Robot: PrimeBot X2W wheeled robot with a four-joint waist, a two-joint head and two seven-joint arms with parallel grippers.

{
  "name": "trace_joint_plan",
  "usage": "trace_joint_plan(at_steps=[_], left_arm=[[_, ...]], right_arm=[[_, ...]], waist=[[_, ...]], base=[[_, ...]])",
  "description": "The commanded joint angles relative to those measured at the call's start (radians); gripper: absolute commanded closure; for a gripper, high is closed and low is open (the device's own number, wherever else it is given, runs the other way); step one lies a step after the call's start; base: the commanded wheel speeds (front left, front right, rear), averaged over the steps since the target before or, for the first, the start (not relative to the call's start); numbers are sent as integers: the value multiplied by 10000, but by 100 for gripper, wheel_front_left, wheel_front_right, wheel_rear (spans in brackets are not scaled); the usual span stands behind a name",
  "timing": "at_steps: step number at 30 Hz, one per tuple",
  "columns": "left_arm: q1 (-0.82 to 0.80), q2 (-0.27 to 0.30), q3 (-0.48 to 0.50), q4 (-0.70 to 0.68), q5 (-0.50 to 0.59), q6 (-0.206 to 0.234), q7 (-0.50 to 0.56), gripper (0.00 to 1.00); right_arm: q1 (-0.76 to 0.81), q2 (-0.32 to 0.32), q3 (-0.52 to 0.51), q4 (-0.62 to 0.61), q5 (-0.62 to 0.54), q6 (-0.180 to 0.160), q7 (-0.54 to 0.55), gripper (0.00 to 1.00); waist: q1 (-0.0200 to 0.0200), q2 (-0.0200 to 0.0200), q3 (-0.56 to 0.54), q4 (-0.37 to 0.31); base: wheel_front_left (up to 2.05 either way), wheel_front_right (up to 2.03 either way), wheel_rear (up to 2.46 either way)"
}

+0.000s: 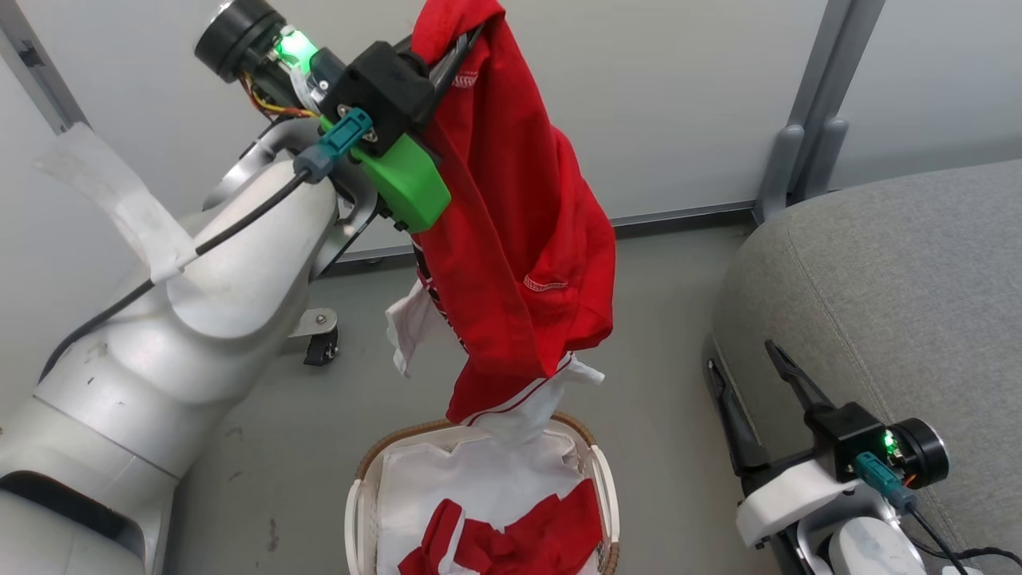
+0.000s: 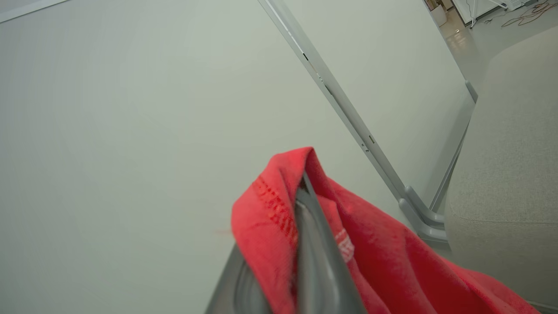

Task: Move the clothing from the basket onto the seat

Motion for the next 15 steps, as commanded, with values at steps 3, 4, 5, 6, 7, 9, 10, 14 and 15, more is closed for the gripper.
trace_joint_plan(at_steps=[3, 4, 5, 6, 7, 9, 10, 14, 15], left_arm=[[-433, 3, 43, -237, -49, 20, -6, 100], [-506, -8, 35, -306, -45, 20, -6, 100], [-588, -16, 10, -390, -39, 20, -6, 100], [-643, -22, -11, -463, -39, 20, -5, 100], [-701, -32, -44, -557, -44, 20, -5, 100], [-801, -61, -97, -691, -63, 20, -5, 100], [-842, -74, -126, -745, -77, 20, -3, 100], [-1016, -196, -277, -956, -121, 20, -3, 100], [-1042, -240, -316, -1026, -127, 20, -3, 100]], right_arm=[[-259, -36, 399, 162, -146, -7, -49, 0], [-306, -37, 511, 217, -171, -7, -49, 0], [-376, -41, 647, 281, -219, -7, -49, 0], [-444, -41, 758, 331, -248, -7, -49, 0], [-539, -40, 884, 413, -296, -7, -49, 0], [-736, -38, 1143, 563, -364, -7, -49, 0], [-833, -35, 1302, 656, -385, -7, -49, 0], [-1261, -47, 1918, 1024, -422, -7, -49, 0], [-1370, -47, 2001, 1104, -399, -7, -49, 0]], waist=[[1, 0, -9, 60], [1, 0, -13, 86], [1, 0, -18, 121], [1, 0, -21, 152], [1, 0, -25, 195], [1, 0, -31, 277], [1, 0, -36, 318], [1, 0, -61, 472], [1, 0, -65, 509]], base=[[0, 0, 0], [0, 0, 0], [0, 0, 0], [0, 0, 0], [0, 0, 0], [0, 0, 0], [0, 0, 0], [0, 0, 0], [0, 0, 0]])
